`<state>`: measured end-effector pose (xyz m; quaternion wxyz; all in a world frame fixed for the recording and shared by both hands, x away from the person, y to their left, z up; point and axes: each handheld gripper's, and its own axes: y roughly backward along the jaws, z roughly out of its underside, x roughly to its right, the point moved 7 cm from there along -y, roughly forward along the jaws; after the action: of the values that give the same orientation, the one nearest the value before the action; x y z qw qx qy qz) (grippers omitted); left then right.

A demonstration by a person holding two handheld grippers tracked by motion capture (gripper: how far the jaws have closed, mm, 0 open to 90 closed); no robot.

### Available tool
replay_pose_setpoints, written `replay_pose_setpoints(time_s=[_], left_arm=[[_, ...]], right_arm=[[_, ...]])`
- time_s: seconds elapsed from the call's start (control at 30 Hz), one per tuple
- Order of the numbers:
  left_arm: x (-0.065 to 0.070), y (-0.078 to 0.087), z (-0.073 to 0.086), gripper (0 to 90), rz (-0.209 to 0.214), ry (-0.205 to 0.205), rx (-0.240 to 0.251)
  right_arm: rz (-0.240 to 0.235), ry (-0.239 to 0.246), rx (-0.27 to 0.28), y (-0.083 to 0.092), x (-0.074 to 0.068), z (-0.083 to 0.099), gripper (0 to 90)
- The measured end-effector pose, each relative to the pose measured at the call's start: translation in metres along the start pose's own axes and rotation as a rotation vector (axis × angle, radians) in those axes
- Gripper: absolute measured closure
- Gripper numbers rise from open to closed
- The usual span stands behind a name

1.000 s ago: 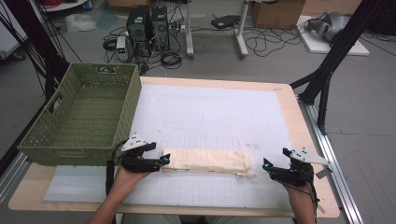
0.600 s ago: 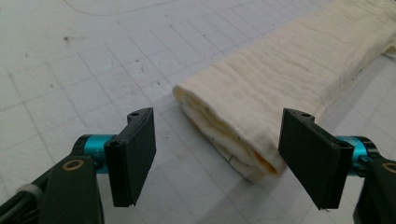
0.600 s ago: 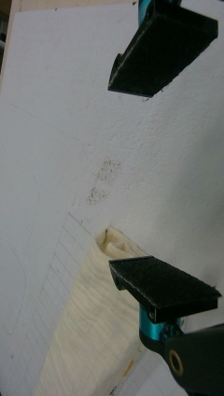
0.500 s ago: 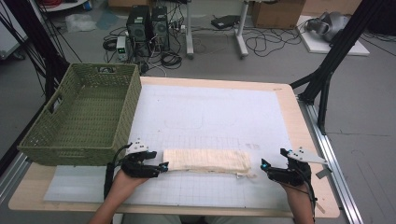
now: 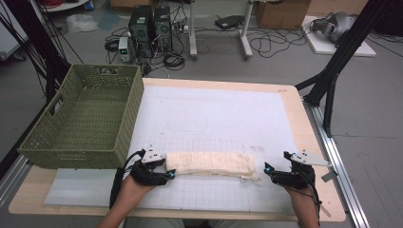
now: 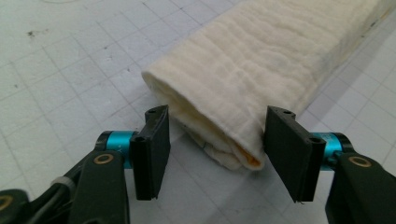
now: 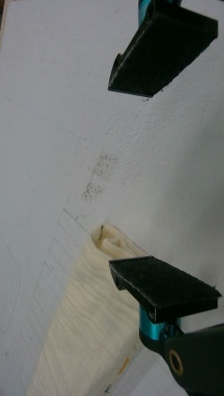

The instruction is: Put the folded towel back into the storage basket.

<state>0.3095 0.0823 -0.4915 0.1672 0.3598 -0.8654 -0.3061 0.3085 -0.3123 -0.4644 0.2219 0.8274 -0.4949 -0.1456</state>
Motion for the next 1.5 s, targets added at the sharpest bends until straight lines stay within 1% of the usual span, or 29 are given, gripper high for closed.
replay_pose_setpoints(time_s=[0.1, 0.17, 0.23, 0.3, 0.37, 0.4, 0.43, 0.47, 0.5, 0.53, 0.57, 0.6, 0.63, 0.7, 0.83, 0.9, 0.97, 1.0, 1.1, 1.17, 1.2, 1.27, 1.3, 1.33, 1.4, 1.5], left_arm=[[0.003, 0.000, 0.000, 53.2, -0.001, 0.017, 0.008], [0.004, 0.000, 0.000, 56.1, -0.003, 0.018, 0.010], [0.007, 0.000, 0.000, 61.9, 0.014, 0.020, 0.017], [0.010, 0.000, 0.000, 72.5, 0.037, 0.014, 0.021], [0.011, -0.001, -0.001, 76.7, 0.044, 0.010, 0.026], [0.010, 0.000, -0.001, 77.4, 0.051, 0.015, 0.026], [0.009, 0.000, -0.001, 77.8, 0.058, 0.030, 0.033], [0.009, 0.000, -0.003, 78.3, 0.060, 0.045, 0.045], [0.008, 0.001, -0.004, 78.5, 0.064, 0.052, 0.056], [0.007, 0.004, -0.007, 78.5, 0.070, 0.064, 0.087], [0.006, 0.006, -0.009, 78.5, 0.075, 0.071, 0.112], [0.006, 0.009, -0.012, 78.5, 0.081, 0.074, 0.132], [0.005, 0.010, -0.013, 78.4, 0.085, 0.077, 0.151], [0.005, 0.012, -0.015, 78.3, 0.094, 0.083, 0.170], [0.005, 0.011, -0.015, 78.0, 0.108, 0.089, 0.173], [0.004, 0.012, -0.015, 77.8, 0.108, 0.090, 0.177], [0.003, 0.012, -0.015, 77.6, 0.112, 0.095, 0.177], [0.003, 0.012, -0.014, 77.5, 0.110, 0.094, 0.174], [0.002, 0.011, -0.014, 77.2, 0.109, 0.094, 0.173], [0.002, 0.011, -0.014, 77.2, 0.110, 0.092, 0.170], [0.002, 0.011, -0.014, 77.2, 0.109, 0.093, 0.168], [0.001, 0.011, -0.013, 77.1, 0.110, 0.095, 0.168], [0.001, 0.010, -0.013, 77.1, 0.110, 0.097, 0.167], [0.000, 0.010, -0.013, 77.0, 0.110, 0.095, 0.166], [0.000, 0.010, -0.012, 76.9, 0.111, 0.098, 0.162], [-0.001, 0.009, -0.012, 76.7, 0.110, 0.103, 0.160]], right_arm=[[-0.004, 0.001, -0.009, -0.001, -0.001, 0.001, 11.8], [-0.005, 0.004, -0.008, -0.002, -0.002, 0.001, 11.8], [-0.008, 0.003, -0.010, -0.002, -0.002, 0.001, 11.8], [-0.009, 0.000, -0.012, -0.002, -0.002, 0.001, 11.8], [-0.010, -0.001, -0.012, -0.002, -0.002, 0.001, 11.8], [-0.010, -0.002, -0.012, -0.002, -0.002, 0.001, 11.8], [-0.013, 0.001, -0.009, -0.003, -0.002, 0.001, 11.8], [-0.015, 0.002, -0.009, -0.003, -0.003, 0.001, 11.8], [-0.025, -0.006, -0.018, -0.003, -0.004, 0.001, 12.0], [-0.027, -0.006, -0.020, -0.003, -0.004, 0.001, 12.0], [-0.020, 0.003, -0.032, -0.004, -0.004, 0.001, 11.9], [-0.021, 0.007, -0.038, -0.005, -0.005, 0.002, 11.9], [-0.025, 0.007, -0.041, -0.006, -0.006, 0.002, 11.9], [-0.033, 0.001, -0.053, -0.009, -0.009, 0.002, 11.7], [-0.064, 0.012, -0.076, -0.015, -0.019, 0.002, 11.2], [-0.096, 0.009, -0.091, -0.018, -0.027, 0.001, 11.2], [-0.103, 0.015, -0.089, -0.021, -0.032, -0.001, 11.3], [-0.103, 0.012, -0.086, -0.022, -0.034, -0.002, 13.0], [-0.104, -0.003, -0.066, -0.024, -0.039, -0.005, 23.1], [-0.098, 0.008, -0.070, -0.026, -0.042, -0.006, 29.7], [-0.104, 0.017, -0.078, -0.027, -0.043, -0.005, 33.5], [-0.115, 0.010, -0.100, -0.030, -0.047, -0.002, 36.2], [-0.114, 0.018, -0.108, -0.031, -0.047, 0.000, 37.6], [-0.117, 0.014, -0.128, -0.032, -0.048, 0.002, 39.5], [-0.121, 0.031, -0.156, -0.035, -0.049, 0.006, 41.1], [-0.136, 0.020, -0.175, -0.035, -0.050, 0.010, 44.6]])
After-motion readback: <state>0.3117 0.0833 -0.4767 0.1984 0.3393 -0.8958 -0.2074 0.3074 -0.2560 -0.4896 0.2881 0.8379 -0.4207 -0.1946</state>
